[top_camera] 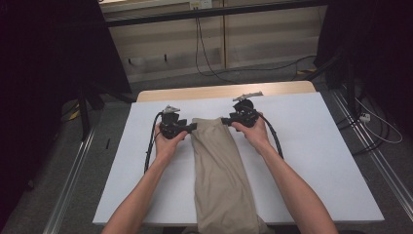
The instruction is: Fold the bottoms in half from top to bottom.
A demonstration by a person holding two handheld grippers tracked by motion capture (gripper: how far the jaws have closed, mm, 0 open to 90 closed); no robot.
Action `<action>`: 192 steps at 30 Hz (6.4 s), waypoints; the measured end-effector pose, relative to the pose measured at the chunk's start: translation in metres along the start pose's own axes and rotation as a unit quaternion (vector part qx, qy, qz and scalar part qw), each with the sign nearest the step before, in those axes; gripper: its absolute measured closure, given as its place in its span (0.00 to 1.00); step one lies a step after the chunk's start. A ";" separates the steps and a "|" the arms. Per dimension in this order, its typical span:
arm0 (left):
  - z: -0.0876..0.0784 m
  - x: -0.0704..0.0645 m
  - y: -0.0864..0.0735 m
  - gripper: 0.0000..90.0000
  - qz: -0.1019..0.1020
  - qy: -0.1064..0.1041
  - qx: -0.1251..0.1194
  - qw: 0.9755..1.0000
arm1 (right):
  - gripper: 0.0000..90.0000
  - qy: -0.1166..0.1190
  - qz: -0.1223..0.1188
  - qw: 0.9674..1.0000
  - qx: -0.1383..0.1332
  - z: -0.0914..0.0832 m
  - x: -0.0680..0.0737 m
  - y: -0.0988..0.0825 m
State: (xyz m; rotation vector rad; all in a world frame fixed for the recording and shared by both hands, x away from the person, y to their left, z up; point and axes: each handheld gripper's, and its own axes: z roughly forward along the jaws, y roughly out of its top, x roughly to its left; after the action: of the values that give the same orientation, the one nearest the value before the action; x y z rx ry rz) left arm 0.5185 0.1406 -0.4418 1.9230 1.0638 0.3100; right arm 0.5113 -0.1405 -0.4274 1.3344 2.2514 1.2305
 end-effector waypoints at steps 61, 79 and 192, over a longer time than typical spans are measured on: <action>0.003 -0.029 0.097 0.87 -0.008 -0.095 -0.073 0.993 | 0.92 -0.003 0.052 0.995 -0.085 -0.061 -0.031 0.053; -0.036 -0.060 0.104 0.86 0.063 -0.125 -0.102 0.985 | 0.92 0.003 0.041 0.992 -0.118 -0.105 -0.019 0.053; -0.049 -0.103 -0.069 0.87 0.054 -0.176 0.059 0.981 | 0.94 0.057 -0.039 0.996 0.063 -0.091 0.033 -0.113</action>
State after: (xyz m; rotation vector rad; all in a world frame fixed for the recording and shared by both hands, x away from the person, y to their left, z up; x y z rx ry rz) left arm 0.3899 0.1053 -0.4499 2.0500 0.7581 -0.0366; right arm 0.3723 -0.1886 -0.4519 1.2349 2.4737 1.1837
